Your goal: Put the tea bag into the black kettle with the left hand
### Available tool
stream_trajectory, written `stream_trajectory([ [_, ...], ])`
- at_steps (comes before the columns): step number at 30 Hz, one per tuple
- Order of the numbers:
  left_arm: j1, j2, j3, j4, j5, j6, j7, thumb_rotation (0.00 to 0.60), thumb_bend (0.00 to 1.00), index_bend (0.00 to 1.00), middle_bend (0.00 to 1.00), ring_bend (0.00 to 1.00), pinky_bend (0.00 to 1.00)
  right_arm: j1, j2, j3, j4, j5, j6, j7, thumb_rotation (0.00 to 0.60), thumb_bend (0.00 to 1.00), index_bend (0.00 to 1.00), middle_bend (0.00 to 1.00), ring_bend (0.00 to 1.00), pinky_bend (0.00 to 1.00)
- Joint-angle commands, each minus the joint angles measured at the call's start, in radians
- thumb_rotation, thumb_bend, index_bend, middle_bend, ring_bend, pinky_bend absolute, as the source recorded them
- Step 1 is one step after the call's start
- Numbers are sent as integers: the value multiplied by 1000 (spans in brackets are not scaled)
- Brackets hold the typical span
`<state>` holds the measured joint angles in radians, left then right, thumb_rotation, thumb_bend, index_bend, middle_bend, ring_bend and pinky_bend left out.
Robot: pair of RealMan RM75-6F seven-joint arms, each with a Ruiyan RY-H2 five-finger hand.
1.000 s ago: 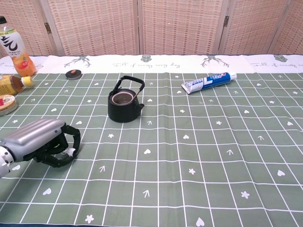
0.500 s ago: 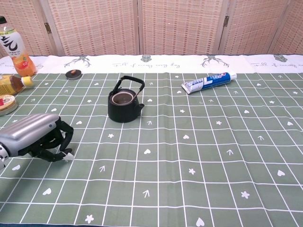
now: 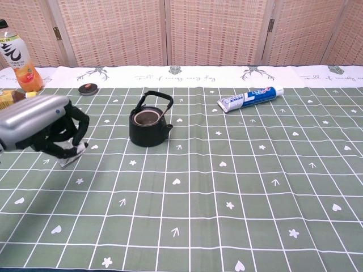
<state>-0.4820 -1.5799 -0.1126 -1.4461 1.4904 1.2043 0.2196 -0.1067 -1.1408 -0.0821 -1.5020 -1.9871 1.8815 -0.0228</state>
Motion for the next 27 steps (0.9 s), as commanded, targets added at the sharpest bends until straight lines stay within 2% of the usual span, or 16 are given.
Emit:
stream_trajectory([
  [1,-43,80,-75,-128,-60,-28,99,600,461,734,1000,1000,1000,0,3,0,3,2,3,9,600,365,0,0,58,0],
  [4,-83,144,-140,-238,-159,-85,178,600,469,734,1000,1000,1000,1,8,0,3,6,5,24,600,365,0,0,59,0],
  [6,-105,169,-169,-273,-209,-109,216,600,469,734,1000,1000,1000,-1,10,2,4,10,13,35,600,365,0,0,60,0],
  [13,-192,200,-256,-304,-355,-143,301,600,468,720,1000,1000,1000,-17,11,5,38,3,77,86,600,365,0,0,59,0],
  [20,-267,208,-306,-328,-437,-116,398,600,468,717,1000,1000,1000,-17,16,8,52,10,86,116,600,365,0,0,58,0],
  [27,-324,213,-322,-340,-509,-103,440,600,469,711,1000,1000,1000,-14,22,10,52,22,84,140,600,365,0,0,58,0],
])
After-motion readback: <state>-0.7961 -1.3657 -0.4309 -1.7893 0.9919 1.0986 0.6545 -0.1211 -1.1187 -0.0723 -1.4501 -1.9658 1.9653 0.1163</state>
